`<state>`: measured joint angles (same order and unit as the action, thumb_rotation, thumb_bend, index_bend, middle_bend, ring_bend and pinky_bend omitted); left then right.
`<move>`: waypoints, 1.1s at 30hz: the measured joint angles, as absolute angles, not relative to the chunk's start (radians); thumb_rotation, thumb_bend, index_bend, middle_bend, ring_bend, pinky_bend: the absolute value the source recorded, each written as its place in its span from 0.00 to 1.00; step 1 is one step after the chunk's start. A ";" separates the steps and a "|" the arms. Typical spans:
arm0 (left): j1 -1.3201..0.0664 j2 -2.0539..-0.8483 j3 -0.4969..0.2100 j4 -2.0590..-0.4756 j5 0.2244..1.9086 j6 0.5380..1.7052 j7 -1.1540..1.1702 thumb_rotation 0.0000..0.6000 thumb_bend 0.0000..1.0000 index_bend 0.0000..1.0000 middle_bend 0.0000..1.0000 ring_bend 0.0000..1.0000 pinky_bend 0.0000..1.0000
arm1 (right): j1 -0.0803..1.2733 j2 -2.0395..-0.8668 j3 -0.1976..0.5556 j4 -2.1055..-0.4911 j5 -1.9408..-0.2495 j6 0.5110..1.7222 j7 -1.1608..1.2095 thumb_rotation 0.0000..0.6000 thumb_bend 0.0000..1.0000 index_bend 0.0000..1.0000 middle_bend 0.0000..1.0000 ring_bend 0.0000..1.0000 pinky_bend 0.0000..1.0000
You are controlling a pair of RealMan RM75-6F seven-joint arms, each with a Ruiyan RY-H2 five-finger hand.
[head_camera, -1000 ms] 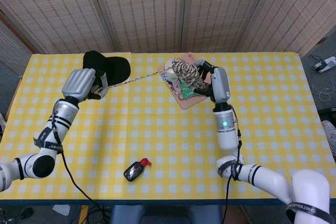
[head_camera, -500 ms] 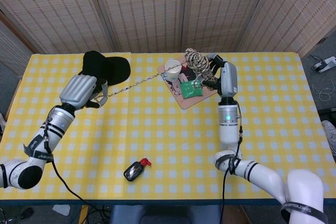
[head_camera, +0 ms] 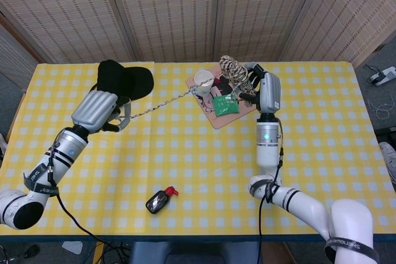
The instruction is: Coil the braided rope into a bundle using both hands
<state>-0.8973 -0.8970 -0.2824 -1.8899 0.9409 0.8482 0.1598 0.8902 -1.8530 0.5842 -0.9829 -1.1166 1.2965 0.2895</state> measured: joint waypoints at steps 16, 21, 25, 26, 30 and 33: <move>-0.895 -0.960 -0.312 -1.875 1.240 0.965 0.130 1.00 0.40 0.77 1.00 1.00 1.00 | 0.983 -1.870 0.563 -1.034 -1.135 1.244 0.115 1.00 0.38 0.85 0.66 0.61 0.66; -0.914 -1.001 -0.329 -1.852 1.327 0.999 0.104 1.00 0.40 0.77 1.00 1.00 1.00 | 1.016 -1.884 0.544 -1.044 -1.154 1.225 0.080 1.00 0.38 0.85 0.66 0.61 0.66; -0.935 -1.034 -0.344 -1.832 1.366 1.018 0.080 1.00 0.40 0.77 1.00 1.00 1.00 | 1.032 -1.892 0.525 -1.044 -1.169 1.202 0.069 1.00 0.38 0.85 0.66 0.61 0.66; -0.941 -1.042 -0.348 -1.825 1.372 1.022 0.079 1.00 0.40 0.77 1.00 1.00 1.00 | 1.036 -1.894 0.520 -1.042 -1.172 1.196 0.067 1.00 0.38 0.85 0.66 0.61 0.66; -0.957 -1.062 -0.362 -1.815 1.368 1.026 0.077 1.00 0.40 0.77 1.00 1.00 1.00 | 1.053 -1.902 0.503 -1.037 -1.186 1.167 0.067 1.00 0.38 0.85 0.66 0.61 0.66; -0.970 -1.070 -0.368 -1.811 1.353 1.016 0.078 1.00 0.40 0.77 1.00 1.00 1.00 | 1.064 -1.905 0.494 -1.035 -1.198 1.155 0.069 1.00 0.38 0.85 0.66 0.61 0.66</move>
<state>-0.9698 -1.0704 -0.3685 -1.8110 1.3534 1.0163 0.0778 1.0639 -1.9055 0.4944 -1.0355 -1.1983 1.1553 0.0690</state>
